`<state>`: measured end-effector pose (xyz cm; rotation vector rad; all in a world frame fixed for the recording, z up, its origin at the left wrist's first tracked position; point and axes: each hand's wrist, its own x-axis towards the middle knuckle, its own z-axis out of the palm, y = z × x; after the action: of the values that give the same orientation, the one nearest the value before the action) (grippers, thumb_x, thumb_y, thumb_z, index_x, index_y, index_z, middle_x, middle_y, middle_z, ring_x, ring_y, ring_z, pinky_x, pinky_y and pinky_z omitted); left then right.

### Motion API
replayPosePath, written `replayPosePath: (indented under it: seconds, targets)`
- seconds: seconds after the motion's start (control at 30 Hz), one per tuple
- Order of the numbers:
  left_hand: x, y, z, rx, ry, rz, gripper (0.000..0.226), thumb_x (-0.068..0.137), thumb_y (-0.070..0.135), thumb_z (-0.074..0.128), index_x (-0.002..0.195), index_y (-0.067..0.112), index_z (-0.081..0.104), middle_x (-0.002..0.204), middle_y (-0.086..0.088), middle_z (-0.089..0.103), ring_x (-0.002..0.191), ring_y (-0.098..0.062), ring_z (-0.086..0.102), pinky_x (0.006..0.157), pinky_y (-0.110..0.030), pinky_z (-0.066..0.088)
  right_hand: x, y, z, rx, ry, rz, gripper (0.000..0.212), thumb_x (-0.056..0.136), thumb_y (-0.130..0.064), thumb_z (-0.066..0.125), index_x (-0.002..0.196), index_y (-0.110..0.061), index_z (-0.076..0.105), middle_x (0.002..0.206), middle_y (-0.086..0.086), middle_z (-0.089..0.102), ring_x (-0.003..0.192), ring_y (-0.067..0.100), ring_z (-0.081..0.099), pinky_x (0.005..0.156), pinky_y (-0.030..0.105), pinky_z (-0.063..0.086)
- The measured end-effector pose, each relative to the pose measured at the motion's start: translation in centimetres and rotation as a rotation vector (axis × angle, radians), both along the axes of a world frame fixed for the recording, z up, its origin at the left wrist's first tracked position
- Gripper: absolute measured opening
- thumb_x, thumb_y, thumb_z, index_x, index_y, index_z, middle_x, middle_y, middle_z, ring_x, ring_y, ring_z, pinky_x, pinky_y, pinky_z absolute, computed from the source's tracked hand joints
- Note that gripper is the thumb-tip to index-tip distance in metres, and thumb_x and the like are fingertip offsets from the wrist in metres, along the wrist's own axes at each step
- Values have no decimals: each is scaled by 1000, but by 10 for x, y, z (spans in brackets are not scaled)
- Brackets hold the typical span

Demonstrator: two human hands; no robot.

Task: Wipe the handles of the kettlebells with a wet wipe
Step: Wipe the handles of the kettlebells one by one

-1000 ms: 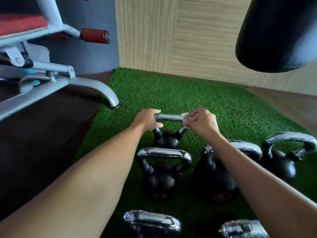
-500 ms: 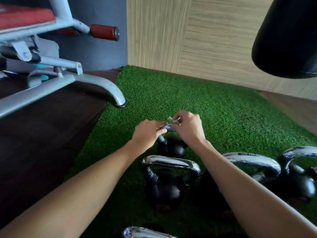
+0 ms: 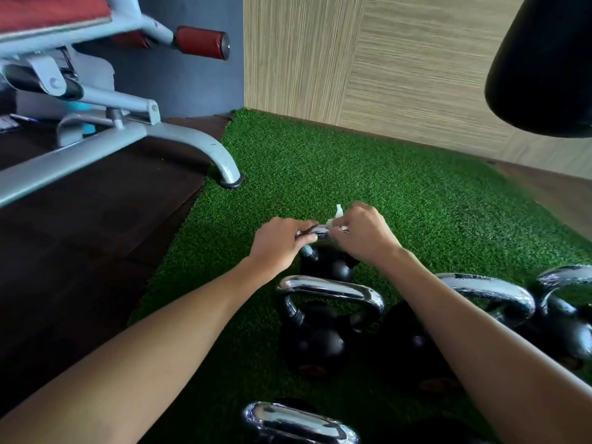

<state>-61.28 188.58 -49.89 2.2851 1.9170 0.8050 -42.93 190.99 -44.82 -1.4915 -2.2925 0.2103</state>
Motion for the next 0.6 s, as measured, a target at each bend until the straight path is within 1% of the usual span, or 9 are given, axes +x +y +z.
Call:
replayPosePath:
  seconds: [0.07,0.13,0.2,0.27,0.3,0.37,0.43,0.5,0.6]
  targets:
    - [0,-2,0,-3,-2,6,41,100,53,53,139,40,59,55,17,43,46,3,35,45,-23,24,-11,-3,-3,9,-24,51,26,100,-30,59,109,-12,76,99,-4,50,66,6,53,51,13,41]
    - [-3,-3,1,-6,27,11,42,100,55,52,138,41,59,53,16,41,45,1,35,44,-24,25,-15,-7,-4,19,-14,51,24,99,-27,61,103,-9,76,94,-5,51,68,5,53,57,16,48]
    - [-6,-4,-2,-8,33,14,44,99,56,51,140,40,58,56,18,42,46,2,36,44,-23,24,-7,-10,-4,25,-4,9,15,95,-21,67,100,-10,77,99,-7,58,72,4,57,65,21,56]
    - [-7,-5,-6,-10,20,18,44,100,55,51,141,39,57,58,20,41,48,4,34,45,-22,22,7,-11,0,21,15,-42,10,91,-13,72,99,-13,77,108,-9,62,71,5,62,59,19,56]
    - [-7,-5,-7,-10,8,18,43,100,54,51,141,39,57,58,21,41,48,4,33,45,-22,22,13,-11,1,25,32,-57,13,89,-9,74,101,-12,77,112,-3,67,69,7,66,55,20,57]
    - [-5,-5,-6,-8,7,21,42,101,54,51,140,40,57,59,20,41,49,3,35,46,-23,24,18,-7,3,37,55,-60,24,86,-3,75,108,-10,74,113,8,71,70,14,71,59,29,62]
    - [-2,-4,-3,-5,50,22,41,101,54,49,139,41,58,59,18,42,50,2,38,47,-24,30,9,-7,4,32,39,-31,25,87,-4,73,111,-11,73,107,9,71,74,13,70,66,31,63]
    - [-1,-4,-1,6,99,18,40,102,54,49,138,39,59,57,17,41,48,2,37,47,-24,34,-5,-9,0,23,-9,32,13,91,-13,71,103,-12,76,98,2,67,77,10,64,73,31,61]
    - [-7,-6,1,35,139,6,42,102,55,46,138,39,58,57,15,42,45,0,38,43,-21,30,-11,-6,-9,40,-51,38,13,93,-20,68,100,-13,76,90,-4,58,72,8,56,70,30,58]
